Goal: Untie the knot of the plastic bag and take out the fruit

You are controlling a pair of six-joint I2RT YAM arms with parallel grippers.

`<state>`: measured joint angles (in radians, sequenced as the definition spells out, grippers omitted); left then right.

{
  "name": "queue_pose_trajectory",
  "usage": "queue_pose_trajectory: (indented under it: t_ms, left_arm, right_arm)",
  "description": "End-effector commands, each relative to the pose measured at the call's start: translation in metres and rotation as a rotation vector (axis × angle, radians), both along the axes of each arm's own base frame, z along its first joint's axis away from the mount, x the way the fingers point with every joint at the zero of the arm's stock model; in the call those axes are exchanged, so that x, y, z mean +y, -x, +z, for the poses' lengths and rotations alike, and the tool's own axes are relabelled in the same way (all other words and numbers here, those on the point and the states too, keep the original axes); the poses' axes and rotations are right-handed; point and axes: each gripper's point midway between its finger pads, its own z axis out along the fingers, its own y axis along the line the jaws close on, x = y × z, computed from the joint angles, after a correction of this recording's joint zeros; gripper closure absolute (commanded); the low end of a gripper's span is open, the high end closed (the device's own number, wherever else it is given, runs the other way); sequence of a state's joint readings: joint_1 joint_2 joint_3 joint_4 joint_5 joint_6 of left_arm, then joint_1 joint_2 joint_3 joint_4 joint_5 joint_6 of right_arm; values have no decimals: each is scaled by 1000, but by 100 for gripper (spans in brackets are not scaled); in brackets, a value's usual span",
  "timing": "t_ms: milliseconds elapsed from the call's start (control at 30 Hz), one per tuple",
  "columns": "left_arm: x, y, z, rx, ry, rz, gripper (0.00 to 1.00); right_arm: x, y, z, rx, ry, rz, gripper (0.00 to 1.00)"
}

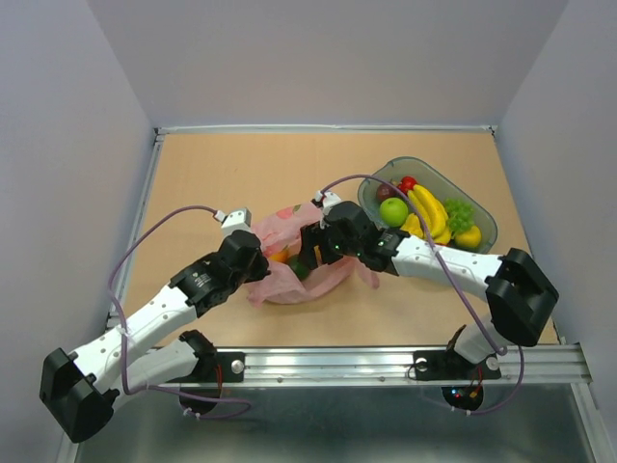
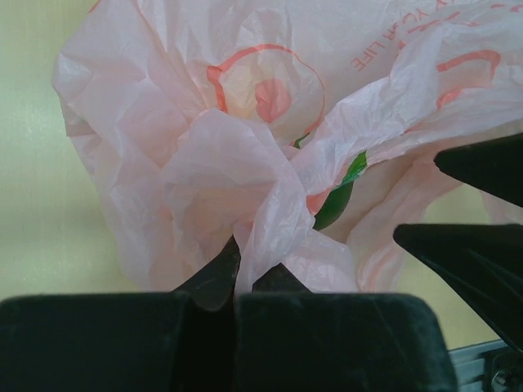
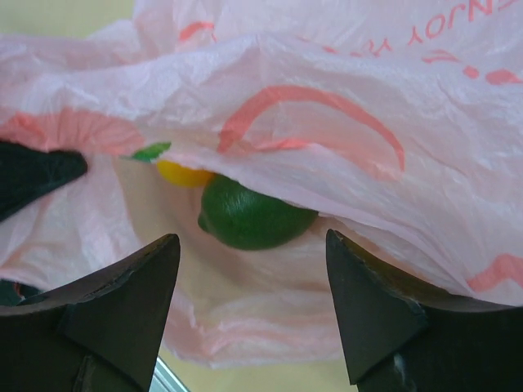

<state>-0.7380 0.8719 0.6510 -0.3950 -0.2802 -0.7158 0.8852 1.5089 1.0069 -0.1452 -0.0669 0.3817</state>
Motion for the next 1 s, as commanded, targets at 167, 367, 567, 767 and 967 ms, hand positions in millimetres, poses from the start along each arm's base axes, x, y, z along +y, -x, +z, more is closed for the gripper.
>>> queue_pose_trajectory:
  t_ms: [167, 367, 567, 767, 967]
  left_arm:
    - [-1, 3, 5, 0, 31, -6, 100]
    - [-3, 3, 3, 5, 28, -12, 100]
    - [1, 5, -5, 13, 11, -2, 100]
    - [4, 3, -11, 8, 0, 13, 100]
    - [11, -4, -14, -2, -60, 33, 100]
  right_arm:
    - [55, -19, -3, -45, -178, -52, 22]
    - [57, -19, -39, -19, -142, -85, 19]
    - [52, -8, -69, 22, -94, -69, 12]
    - [49, -3, -66, 6, -112, -60, 18]
    - [47, -2, -46, -42, -142, -41, 72]
